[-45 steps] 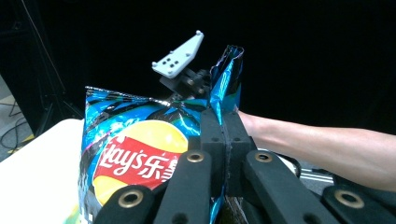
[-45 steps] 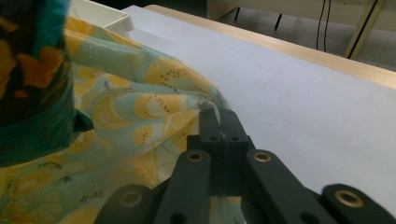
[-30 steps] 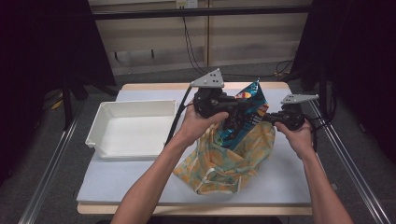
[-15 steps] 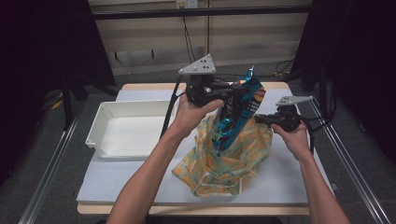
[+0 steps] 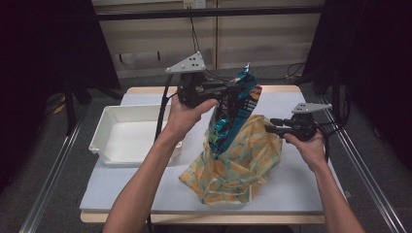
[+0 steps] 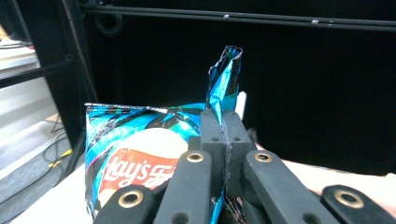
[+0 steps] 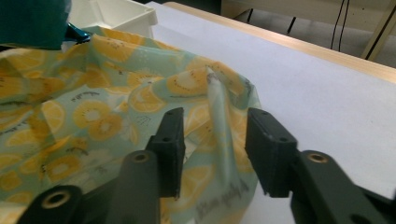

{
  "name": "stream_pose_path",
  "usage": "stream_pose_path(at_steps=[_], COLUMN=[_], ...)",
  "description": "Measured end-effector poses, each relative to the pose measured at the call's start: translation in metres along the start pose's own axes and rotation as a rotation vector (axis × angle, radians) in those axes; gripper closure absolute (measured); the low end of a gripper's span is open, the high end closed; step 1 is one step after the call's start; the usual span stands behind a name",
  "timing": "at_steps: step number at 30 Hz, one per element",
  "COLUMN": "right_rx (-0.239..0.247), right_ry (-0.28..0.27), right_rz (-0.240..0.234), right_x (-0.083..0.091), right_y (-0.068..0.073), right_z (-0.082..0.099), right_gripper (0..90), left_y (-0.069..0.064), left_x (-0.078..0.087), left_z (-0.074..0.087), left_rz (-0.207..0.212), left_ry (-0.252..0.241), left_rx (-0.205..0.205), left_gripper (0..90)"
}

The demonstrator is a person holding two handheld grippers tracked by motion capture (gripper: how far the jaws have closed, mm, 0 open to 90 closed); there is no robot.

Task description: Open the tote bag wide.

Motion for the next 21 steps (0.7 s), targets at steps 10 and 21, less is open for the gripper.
stream_pose_path(at_steps=[10,21], right_rx=[0.029,0.037], right_ry=[-0.062,-0.072], right_rz=[0.007,-0.001], right_x=[0.027,0.052], right_y=[0.018,0.038], right_z=[-0.003,0.004], right_gripper=[44.5,40.7], left_y=[0.017,0.034], left_x=[0.031,0.063], left_z=[-0.008,-0.005], left_rz=[-0.065,-0.136], left_ry=[-0.017,-0.028], left_rx=[-0.001,0.012], left_gripper=[90.0,90.0])
Point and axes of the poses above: each handheld gripper's, and its own axes: x roughly backward along the jaws, z roughly out of its underside, y roughly to its left, the point moved 10 cm from there along -x, roughly forward along the jaws, and after that the axes turned 10 degrees about -y, right-handed, at the moved point
